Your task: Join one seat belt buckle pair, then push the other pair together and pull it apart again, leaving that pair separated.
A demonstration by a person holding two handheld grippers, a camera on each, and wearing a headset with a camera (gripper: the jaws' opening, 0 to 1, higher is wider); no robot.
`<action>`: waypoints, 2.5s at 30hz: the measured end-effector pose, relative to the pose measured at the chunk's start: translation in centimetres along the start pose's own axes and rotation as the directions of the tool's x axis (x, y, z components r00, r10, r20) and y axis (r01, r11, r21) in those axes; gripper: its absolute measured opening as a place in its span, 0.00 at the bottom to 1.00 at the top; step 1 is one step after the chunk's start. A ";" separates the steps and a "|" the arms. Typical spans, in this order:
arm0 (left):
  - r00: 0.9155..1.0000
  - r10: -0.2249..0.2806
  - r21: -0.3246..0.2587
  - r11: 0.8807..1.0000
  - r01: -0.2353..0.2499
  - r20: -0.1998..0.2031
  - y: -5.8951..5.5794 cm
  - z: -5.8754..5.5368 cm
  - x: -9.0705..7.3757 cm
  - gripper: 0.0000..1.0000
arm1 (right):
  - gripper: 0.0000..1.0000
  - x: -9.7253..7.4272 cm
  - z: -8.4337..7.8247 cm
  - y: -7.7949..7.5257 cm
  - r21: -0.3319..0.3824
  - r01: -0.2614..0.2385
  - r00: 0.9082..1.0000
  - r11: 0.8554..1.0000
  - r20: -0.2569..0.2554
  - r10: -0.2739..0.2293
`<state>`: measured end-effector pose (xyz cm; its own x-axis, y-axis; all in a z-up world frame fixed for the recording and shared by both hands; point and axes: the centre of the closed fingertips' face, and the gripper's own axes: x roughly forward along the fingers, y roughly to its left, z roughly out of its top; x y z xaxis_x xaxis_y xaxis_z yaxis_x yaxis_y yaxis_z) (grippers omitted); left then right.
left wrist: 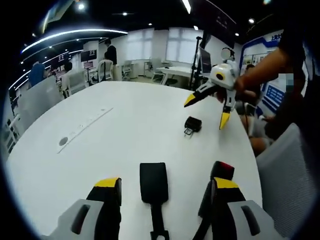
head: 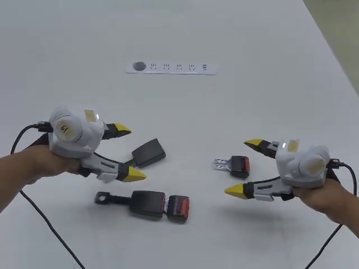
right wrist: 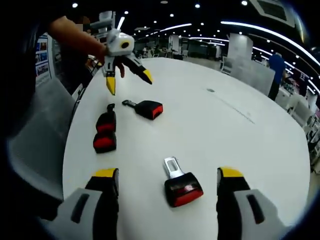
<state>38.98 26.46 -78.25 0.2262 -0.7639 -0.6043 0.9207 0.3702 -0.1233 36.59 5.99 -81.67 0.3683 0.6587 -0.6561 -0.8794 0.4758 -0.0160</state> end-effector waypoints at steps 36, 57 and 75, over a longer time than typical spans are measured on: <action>0.976 -0.095 0.115 0.986 0.119 -0.198 1.3 -5.3 5.2 0.34 | 0.48 2.6 -4.0 -1.3 -0.116 -0.166 0.971 0.979 -0.190 0.142; 0.942 -0.159 0.297 0.922 0.250 -0.297 0.9 -5.2 5.5 0.33 | 0.36 3.0 -3.2 -0.9 -0.105 -0.202 0.972 0.974 -0.140 0.186; 0.936 -0.165 0.302 0.916 0.263 -0.311 1.0 -5.2 5.3 0.33 | 0.35 6.6 0.5 0.7 -0.073 -0.240 0.970 0.968 -0.046 0.238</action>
<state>39.47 25.58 -85.67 -0.0395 -0.6115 -0.7902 0.9992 -0.0212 -0.0336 38.51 10.94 -85.62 0.1347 0.7256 -0.6748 -0.9619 0.2593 0.0868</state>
